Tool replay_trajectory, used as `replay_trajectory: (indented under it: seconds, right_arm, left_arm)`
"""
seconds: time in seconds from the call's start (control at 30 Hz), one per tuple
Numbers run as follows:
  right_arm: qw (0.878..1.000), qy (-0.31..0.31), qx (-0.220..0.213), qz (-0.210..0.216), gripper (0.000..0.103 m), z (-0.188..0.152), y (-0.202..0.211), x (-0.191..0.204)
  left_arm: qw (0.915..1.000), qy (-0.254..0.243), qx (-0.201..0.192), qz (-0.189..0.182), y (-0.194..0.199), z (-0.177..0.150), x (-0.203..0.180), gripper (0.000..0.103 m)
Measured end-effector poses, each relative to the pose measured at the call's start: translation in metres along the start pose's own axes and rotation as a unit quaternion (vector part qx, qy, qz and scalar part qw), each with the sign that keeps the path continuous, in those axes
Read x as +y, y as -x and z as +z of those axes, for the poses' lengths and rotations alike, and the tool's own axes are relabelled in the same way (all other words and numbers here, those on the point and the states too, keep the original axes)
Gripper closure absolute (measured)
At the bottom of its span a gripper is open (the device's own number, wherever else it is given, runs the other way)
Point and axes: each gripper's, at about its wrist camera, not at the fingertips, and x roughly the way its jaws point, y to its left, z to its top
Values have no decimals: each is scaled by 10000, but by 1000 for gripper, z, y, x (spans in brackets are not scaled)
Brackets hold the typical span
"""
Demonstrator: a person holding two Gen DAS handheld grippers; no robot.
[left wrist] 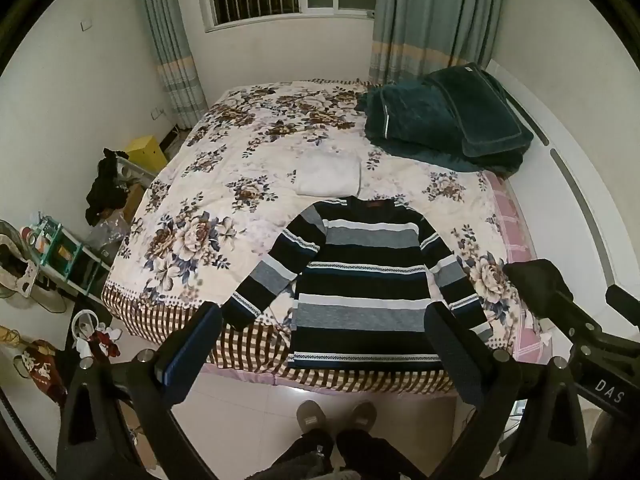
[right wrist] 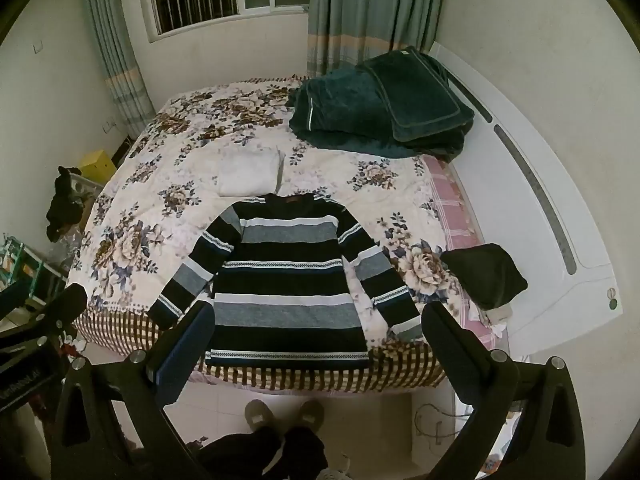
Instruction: Fold small clothes
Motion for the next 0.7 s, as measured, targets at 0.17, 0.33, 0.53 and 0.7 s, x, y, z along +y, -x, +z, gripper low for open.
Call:
replay_trajectory:
  seconds: [0.17,0.33,0.53,0.7]
  right_arm:
    - [10000,-9,23,-6,0,0,0,0]
    - [10000,-24,60,-5,0,4,2,0]
    - [10000,2,-24,8,0,2,4,1]
    - [10000,-3,-34,2,0,3,5,0]
  left_arm:
    - [10000,11,-21,-7,0,1,1,0]
    - [10000,-14,-26,26,0,0,0,0]
    - [10000,-9,-43,-13,0,1,0,0]
    - [10000,-6,-53,11,0,0,0,0]
